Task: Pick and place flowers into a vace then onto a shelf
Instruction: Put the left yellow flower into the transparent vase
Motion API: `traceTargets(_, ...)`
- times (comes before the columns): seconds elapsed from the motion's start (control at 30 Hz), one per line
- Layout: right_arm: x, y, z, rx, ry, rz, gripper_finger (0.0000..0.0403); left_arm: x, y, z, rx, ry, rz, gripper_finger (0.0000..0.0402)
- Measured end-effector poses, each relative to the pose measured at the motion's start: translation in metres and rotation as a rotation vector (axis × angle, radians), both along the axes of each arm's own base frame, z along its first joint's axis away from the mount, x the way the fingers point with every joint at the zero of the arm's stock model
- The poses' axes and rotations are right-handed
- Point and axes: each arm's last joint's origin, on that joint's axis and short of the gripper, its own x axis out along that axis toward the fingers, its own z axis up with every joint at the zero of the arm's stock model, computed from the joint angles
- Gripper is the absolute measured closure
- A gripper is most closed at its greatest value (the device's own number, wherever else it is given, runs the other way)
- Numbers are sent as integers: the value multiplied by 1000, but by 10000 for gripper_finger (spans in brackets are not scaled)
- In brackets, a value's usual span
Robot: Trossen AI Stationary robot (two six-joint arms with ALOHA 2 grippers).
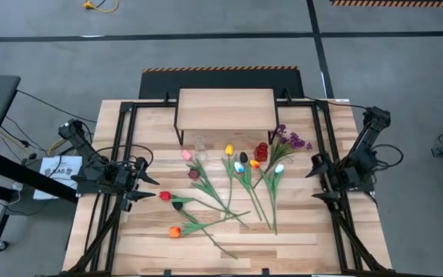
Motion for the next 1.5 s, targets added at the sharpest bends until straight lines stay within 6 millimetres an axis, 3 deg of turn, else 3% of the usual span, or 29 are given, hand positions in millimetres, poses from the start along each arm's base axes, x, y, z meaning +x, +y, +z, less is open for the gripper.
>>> traceTargets(0.2, -1, -1, 4, -97, -110, 26, 138, 0, 0, 0, 23, -4, 5, 233)
traceTargets(0.3, 1, -3, 4, -90, -89, -41, 138, 0, 0, 0, 31, -6, 8, 233)
traceTargets(0.53, 12, -15, 0, 86, 122, -362, 138, 0, 2, 6, 51, -62, 50, 233)
traceTargets(0.73, 29, -11, -15, 151, 328, -351, 138, -3, 3, 21, 100, -211, 62, 233)
traceTargets(0.9, 46, -11, -25, 321, 456, -399, 138, -5, 2, 27, 97, -295, -38, 233)
traceTargets(1.23, 103, 11, -35, 505, 630, -463, 138, -9, 2, 36, 48, -401, -111, 233)
traceTargets(1.5, 184, 44, -39, 612, 647, -524, 138, -9, 2, 36, -39, -374, -135, 233)
